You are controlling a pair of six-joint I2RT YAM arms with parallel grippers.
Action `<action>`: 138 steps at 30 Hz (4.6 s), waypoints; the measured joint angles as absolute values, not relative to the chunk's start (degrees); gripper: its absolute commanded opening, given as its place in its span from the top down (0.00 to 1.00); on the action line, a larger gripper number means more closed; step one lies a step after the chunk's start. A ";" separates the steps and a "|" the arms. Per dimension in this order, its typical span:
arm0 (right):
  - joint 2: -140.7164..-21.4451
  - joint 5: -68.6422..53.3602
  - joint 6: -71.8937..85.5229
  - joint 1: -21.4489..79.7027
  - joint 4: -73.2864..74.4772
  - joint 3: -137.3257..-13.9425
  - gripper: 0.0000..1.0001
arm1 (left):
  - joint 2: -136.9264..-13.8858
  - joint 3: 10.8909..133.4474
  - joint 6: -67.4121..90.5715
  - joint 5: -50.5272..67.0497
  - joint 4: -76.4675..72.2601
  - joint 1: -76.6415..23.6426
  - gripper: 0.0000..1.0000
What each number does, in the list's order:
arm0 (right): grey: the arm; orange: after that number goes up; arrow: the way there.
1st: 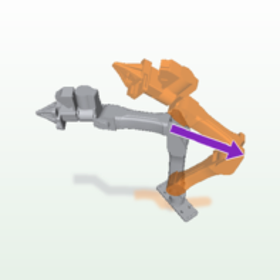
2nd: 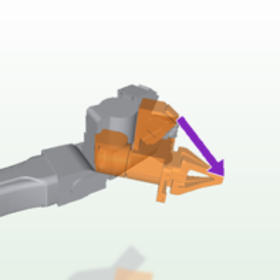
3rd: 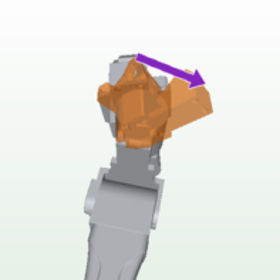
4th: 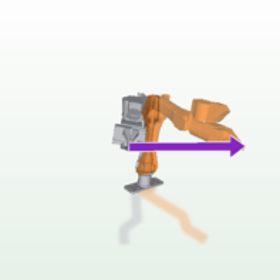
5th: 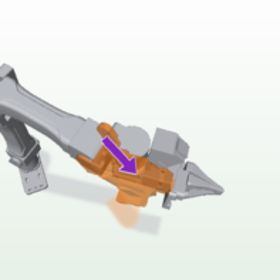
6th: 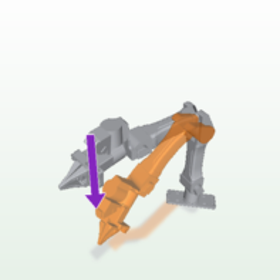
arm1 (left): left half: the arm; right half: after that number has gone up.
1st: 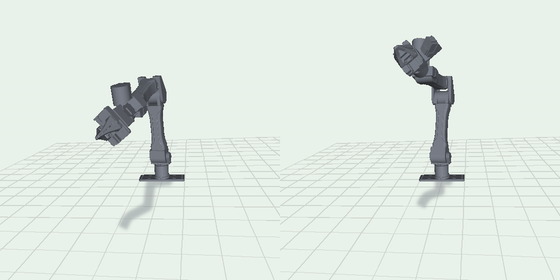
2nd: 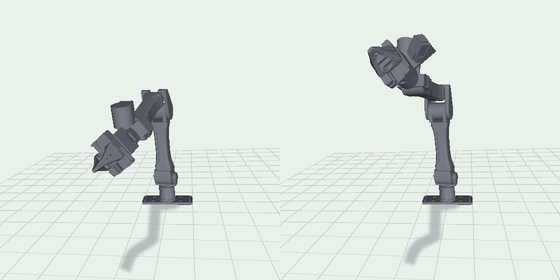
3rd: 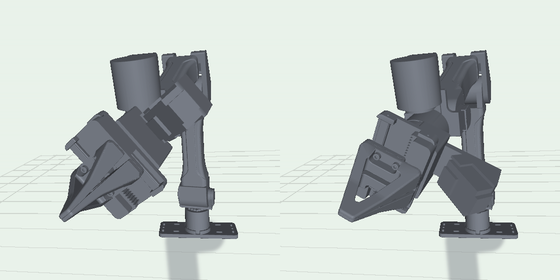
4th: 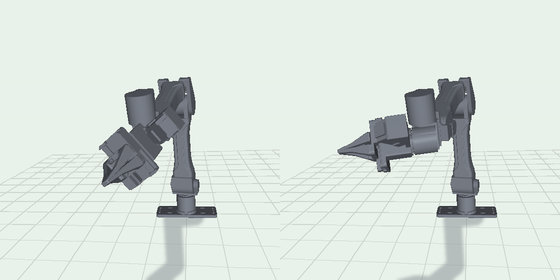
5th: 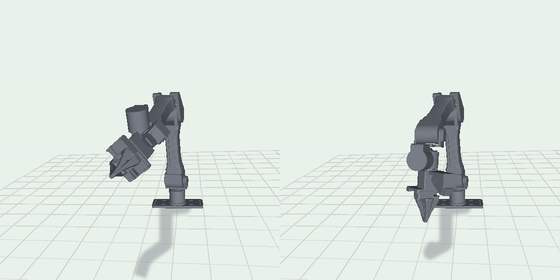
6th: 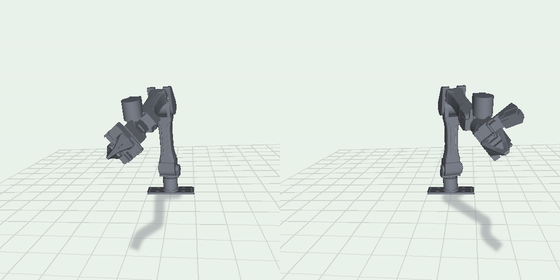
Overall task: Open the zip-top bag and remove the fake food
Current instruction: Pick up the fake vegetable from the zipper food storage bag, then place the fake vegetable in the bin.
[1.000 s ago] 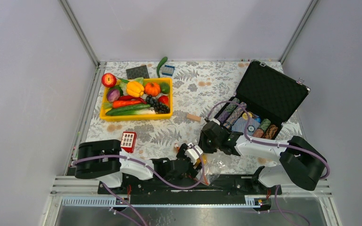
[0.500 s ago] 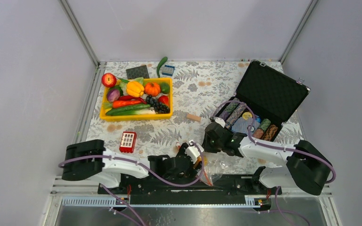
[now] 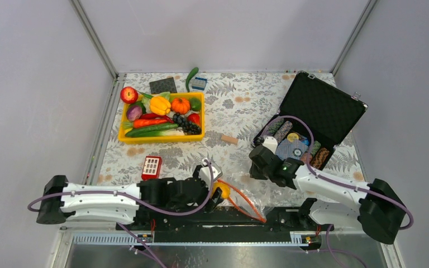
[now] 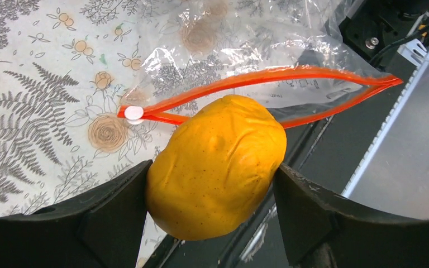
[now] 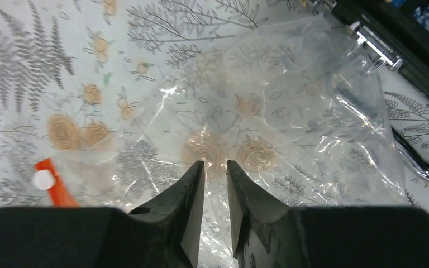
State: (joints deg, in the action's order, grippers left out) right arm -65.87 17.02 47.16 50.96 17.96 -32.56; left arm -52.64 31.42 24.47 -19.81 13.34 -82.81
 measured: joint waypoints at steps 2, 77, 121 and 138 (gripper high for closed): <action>-63.48 17.37 46.39 50.96 19.05 -33.23 0.61 | -50.30 33.82 24.75 -19.29 18.63 -82.81 0.44; -29.04 14.63 52.25 50.94 36.12 -47.00 0.00 | -58.72 38.85 58.72 -8.14 -1.21 3.11 0.44; -27.66 16.03 52.12 50.94 36.99 -45.71 0.02 | -71.85 40.82 68.03 -8.60 -3.49 3.40 0.19; -27.31 16.01 52.25 50.94 36.99 -45.43 0.02 | -71.83 41.36 68.01 -8.60 -2.48 3.40 0.12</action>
